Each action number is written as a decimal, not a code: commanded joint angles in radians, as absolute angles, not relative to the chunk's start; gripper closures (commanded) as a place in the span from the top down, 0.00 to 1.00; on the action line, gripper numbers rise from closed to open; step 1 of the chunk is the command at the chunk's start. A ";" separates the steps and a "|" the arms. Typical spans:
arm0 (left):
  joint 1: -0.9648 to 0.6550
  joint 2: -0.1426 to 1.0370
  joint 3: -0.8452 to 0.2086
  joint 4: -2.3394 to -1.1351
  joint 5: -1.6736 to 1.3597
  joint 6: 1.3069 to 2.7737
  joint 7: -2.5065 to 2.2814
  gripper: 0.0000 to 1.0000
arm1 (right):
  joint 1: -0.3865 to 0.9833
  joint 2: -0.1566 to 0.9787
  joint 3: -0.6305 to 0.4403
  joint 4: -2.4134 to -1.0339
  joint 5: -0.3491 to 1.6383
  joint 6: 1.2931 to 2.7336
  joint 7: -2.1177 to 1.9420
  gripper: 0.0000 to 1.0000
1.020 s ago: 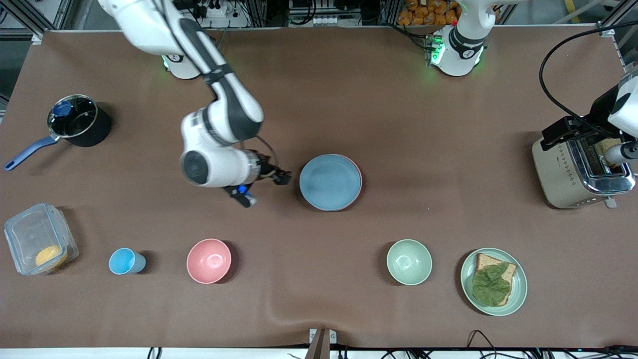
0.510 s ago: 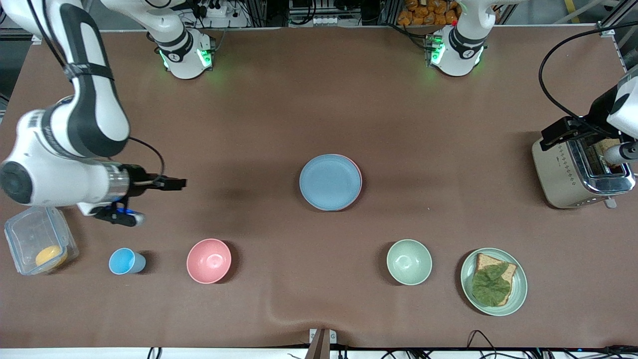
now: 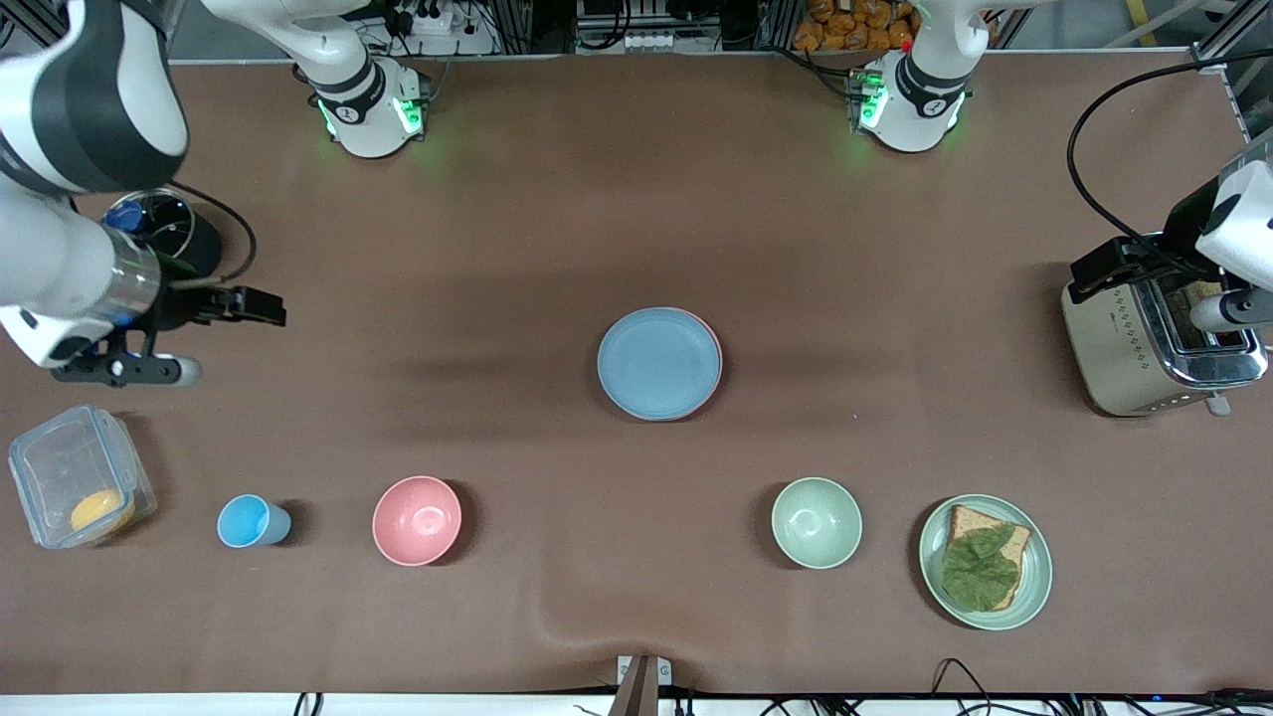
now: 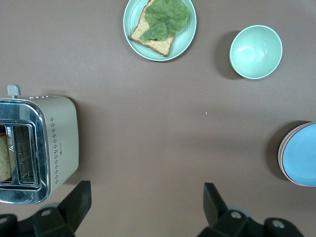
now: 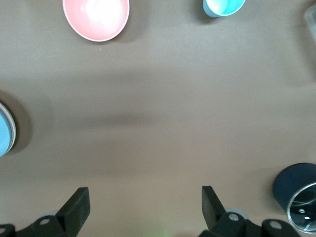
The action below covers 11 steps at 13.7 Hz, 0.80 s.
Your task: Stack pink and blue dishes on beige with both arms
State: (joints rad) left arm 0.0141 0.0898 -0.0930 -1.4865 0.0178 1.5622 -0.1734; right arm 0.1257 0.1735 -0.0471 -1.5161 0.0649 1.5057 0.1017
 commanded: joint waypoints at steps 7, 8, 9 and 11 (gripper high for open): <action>0.017 0.097 -0.083 -1.465 0.002 1.554 -0.156 1.00 | 0.060 0.008 -0.041 -1.563 0.014 1.453 0.002 1.00; 0.017 0.097 -0.083 -1.465 0.002 1.554 -0.155 1.00 | 0.060 0.008 -0.041 -1.560 -0.001 1.457 -0.020 1.00; 0.017 0.097 -0.083 -1.465 -0.002 1.554 -0.155 1.00 | 0.058 0.009 -0.041 -1.557 -0.015 1.457 -0.046 1.00; 0.008 0.097 -0.083 -1.465 0.002 1.554 -0.156 1.00 | 0.008 0.014 -0.040 -1.559 -0.017 1.466 -0.115 1.00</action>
State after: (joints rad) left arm 0.0146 0.0917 -0.0879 -1.4832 0.0178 1.5629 -0.1734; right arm 0.0637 0.0251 -0.0544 -1.5399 0.0014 1.4514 -0.0459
